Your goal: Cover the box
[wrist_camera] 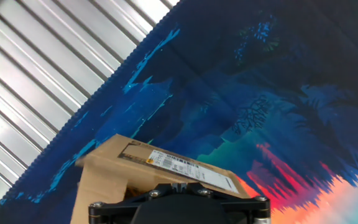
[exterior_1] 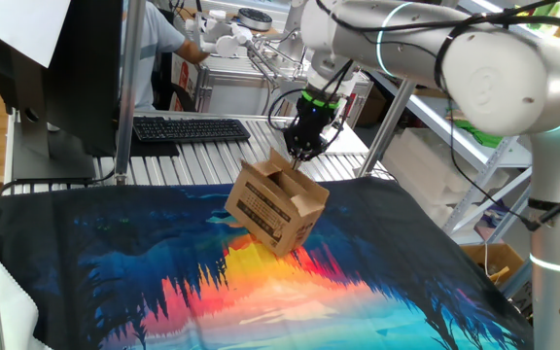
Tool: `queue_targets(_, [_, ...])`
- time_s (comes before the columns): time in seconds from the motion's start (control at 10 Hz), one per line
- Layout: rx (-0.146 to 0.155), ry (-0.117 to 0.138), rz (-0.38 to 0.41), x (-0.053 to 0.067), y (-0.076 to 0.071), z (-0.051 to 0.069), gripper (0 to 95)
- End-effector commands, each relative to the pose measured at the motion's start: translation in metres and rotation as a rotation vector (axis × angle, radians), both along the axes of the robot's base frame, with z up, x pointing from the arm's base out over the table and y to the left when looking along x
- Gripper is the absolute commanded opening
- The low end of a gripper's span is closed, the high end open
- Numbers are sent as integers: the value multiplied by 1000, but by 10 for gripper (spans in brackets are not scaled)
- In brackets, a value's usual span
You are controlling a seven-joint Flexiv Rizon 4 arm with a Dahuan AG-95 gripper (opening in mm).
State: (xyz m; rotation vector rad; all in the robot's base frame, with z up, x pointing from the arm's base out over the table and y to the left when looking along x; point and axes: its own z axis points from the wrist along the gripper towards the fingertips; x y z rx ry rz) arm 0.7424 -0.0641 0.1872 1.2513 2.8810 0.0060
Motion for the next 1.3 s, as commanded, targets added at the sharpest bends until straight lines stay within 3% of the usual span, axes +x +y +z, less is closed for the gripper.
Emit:
queue_targets(0.1, [13,12,0,4,0,1,0])
queue_targets(0.6, [17,-11,-24,-1,11,-13,0])
queue_targets(1.0, [14,-33,-55,-14,31,-23,0])
queue_targets(1.3, [-3,-16,-81,-21,46,-12,0])
